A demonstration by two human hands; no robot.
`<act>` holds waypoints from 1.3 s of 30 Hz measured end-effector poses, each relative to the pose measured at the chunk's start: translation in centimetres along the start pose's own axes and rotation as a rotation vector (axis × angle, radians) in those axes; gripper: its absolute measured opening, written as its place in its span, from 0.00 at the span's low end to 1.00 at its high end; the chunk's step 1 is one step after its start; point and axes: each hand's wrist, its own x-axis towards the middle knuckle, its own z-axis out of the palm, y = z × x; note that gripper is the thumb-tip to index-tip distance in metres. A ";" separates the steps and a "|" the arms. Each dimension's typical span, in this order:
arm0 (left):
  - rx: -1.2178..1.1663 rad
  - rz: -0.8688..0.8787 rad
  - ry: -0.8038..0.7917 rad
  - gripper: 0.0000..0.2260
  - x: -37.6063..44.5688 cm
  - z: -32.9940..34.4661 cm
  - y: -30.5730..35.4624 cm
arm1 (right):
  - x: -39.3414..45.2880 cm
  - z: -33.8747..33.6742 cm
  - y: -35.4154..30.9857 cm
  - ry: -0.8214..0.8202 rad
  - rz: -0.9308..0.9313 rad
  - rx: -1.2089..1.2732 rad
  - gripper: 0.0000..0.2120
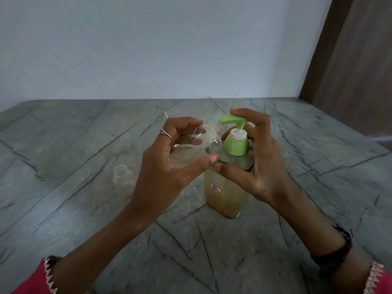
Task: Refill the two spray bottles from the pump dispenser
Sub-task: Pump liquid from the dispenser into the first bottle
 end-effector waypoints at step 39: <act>0.024 0.006 -0.009 0.21 -0.1 0.1 -0.1 | 0.3 -0.6 -1.1 -0.070 0.067 -0.003 0.31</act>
